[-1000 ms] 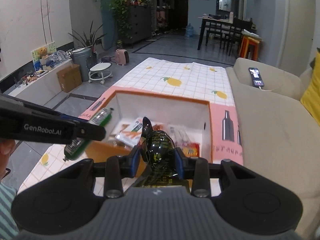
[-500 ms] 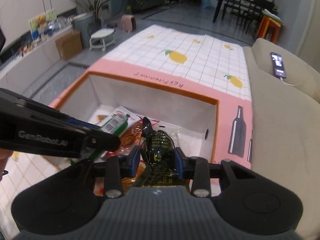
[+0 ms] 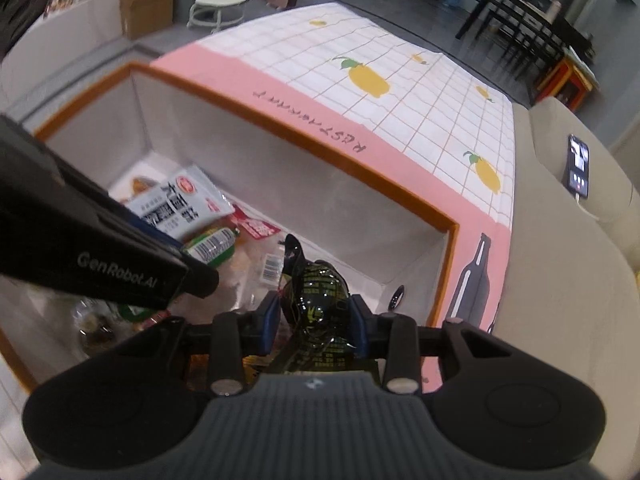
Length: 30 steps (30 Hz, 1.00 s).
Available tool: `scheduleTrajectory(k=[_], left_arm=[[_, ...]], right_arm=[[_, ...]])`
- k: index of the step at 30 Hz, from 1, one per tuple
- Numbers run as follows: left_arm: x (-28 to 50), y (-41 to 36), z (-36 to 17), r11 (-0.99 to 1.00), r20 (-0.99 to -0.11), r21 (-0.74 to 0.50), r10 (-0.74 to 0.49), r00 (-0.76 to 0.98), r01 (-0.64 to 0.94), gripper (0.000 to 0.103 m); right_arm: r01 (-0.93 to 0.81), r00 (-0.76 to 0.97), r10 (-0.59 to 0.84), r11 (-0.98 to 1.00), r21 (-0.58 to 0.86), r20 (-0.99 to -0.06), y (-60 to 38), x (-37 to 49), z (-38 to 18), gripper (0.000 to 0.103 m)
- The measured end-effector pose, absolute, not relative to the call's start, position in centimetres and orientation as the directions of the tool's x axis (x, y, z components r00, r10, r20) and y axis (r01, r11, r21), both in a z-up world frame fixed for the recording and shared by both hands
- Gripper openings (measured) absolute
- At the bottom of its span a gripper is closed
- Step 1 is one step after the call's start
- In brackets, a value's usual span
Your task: Organize snacks
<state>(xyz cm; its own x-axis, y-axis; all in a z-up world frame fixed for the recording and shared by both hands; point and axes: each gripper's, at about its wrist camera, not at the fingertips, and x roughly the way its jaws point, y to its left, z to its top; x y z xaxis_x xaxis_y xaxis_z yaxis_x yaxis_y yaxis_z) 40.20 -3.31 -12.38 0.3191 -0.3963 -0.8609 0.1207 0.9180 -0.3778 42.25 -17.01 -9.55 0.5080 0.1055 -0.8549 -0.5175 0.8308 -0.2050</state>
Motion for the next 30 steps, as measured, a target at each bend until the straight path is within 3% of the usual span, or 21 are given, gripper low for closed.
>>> scheduleTrajectory(k=[12,17,30], left_arm=[[39.4,-3.2,-12.4,0.931,-0.881,-0.349,-0.365,0.302,0.105,0.025],[38.6,-2.6,-10.6,0.934,-0.871,-0.345,-0.356,0.338,0.094,0.040],[32.7,-1.7,-0.6,0.964,-0.801,-0.206,-0.265,0.537,0.169,0.042]], right_arm=[[-0.538,0.517,0.053,0.796,-0.276,-0.854,-16.3,41.4,-10.2,0.035],[-0.530,0.530,0.050,0.799,-0.284,-0.847,-16.3,40.6,-8.7,0.050],[-0.387,0.584,0.135,0.913,-0.128,-0.801,-19.6,36.4,0.2,0.069]])
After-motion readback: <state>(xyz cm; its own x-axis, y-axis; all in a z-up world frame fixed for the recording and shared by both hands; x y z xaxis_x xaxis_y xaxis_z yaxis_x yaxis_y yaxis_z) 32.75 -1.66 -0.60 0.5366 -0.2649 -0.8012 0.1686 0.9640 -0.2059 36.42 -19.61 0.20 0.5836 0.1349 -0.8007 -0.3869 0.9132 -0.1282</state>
